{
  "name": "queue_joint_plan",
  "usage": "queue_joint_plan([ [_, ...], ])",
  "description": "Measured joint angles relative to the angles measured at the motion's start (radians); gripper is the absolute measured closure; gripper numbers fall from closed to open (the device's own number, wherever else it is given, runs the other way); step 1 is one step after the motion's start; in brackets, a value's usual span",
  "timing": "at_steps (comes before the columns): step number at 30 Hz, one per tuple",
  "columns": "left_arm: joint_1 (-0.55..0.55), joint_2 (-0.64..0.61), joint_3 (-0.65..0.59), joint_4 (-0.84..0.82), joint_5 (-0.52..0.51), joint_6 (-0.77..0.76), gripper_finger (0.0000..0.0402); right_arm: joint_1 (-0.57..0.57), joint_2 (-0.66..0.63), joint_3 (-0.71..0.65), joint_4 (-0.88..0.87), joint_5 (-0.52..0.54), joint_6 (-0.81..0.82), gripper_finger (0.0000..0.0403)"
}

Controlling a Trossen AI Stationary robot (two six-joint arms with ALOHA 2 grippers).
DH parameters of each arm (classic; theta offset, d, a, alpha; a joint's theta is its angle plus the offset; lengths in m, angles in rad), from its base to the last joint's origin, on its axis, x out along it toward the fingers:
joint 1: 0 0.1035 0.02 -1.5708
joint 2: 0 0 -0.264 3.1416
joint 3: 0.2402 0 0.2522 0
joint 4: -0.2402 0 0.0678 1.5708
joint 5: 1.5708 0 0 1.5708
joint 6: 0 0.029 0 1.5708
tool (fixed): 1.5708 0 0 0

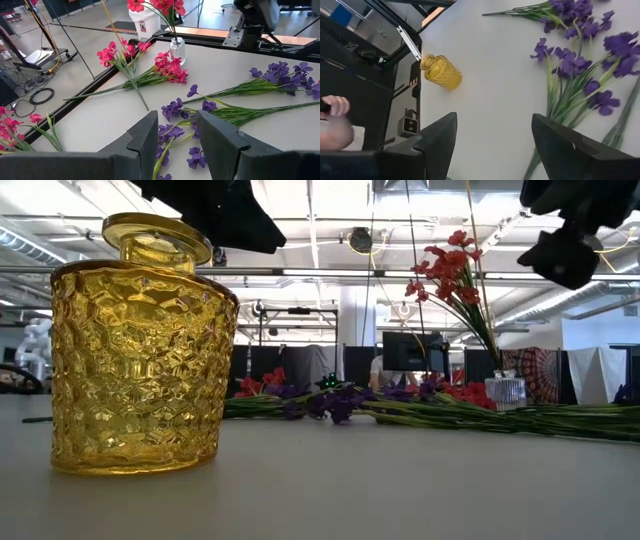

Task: Sort flowers into vase by color
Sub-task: Put the bottom red flower into the transparent vase

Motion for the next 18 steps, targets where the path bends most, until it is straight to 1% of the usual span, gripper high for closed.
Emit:
queue_joint_plan([
  [8, 0.0, 0.0, 0.0, 0.0, 0.0, 0.0, 0.0258, 0.149, 0.013, 0.0, 0.008, 0.115, 0.123, 0.0154],
  [12, 0.0, 0.0, 0.0, 0.0, 0.0, 0.0, 0.0258, 0.207, 0.05, 0.0, 0.037, 0.139, 0.182, 0.0154],
  [18, 0.0, 0.0, 0.0, 0.0, 0.0, 0.0, 0.0258, 0.273, 0.116, 0.0, 0.119, 0.143, 0.262, 0.0154],
])
